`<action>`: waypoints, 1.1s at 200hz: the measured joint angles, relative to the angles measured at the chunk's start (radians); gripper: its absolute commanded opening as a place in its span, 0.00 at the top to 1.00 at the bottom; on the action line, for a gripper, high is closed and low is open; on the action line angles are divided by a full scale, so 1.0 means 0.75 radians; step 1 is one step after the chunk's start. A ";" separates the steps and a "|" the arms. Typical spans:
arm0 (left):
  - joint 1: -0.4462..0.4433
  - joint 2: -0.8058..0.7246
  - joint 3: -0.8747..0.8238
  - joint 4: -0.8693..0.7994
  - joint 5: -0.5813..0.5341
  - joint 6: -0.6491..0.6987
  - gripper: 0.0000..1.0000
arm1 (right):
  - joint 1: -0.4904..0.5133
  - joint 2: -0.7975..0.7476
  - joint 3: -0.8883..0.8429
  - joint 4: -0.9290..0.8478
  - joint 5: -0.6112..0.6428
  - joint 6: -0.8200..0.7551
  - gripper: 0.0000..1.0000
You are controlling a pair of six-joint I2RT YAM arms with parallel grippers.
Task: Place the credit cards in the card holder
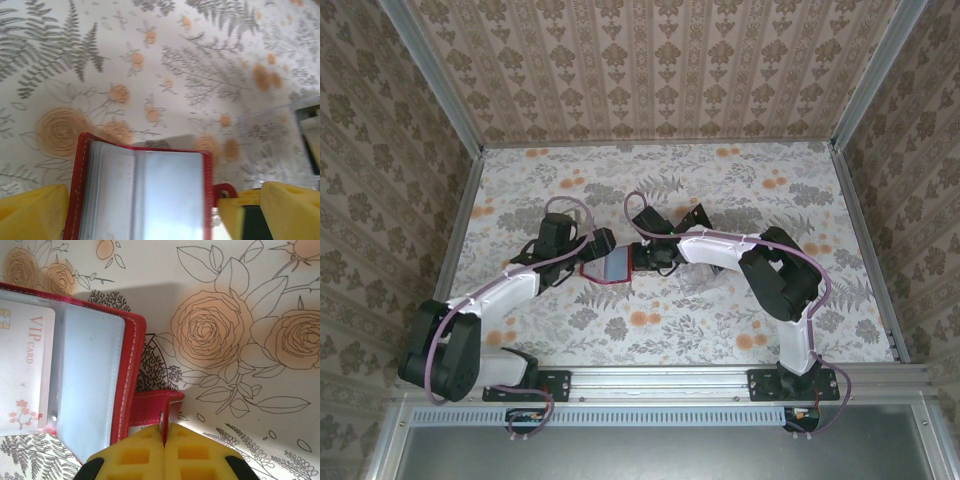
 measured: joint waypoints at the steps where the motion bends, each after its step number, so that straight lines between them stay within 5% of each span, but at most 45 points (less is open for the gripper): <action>1: -0.002 -0.001 0.001 0.003 0.002 -0.004 0.00 | -0.001 0.000 0.000 0.000 0.000 0.000 1.00; 60: -0.172 0.066 0.012 0.117 0.004 -0.105 0.00 | -0.019 0.003 -0.007 -0.001 -0.008 0.020 1.00; 82: -0.219 0.100 0.012 0.149 -0.040 -0.129 0.00 | -0.037 -0.001 -0.033 0.006 -0.011 0.032 0.73; 220: -0.329 0.278 -0.041 0.306 -0.184 -0.237 0.00 | -0.129 -0.495 -0.339 0.019 0.039 0.083 0.72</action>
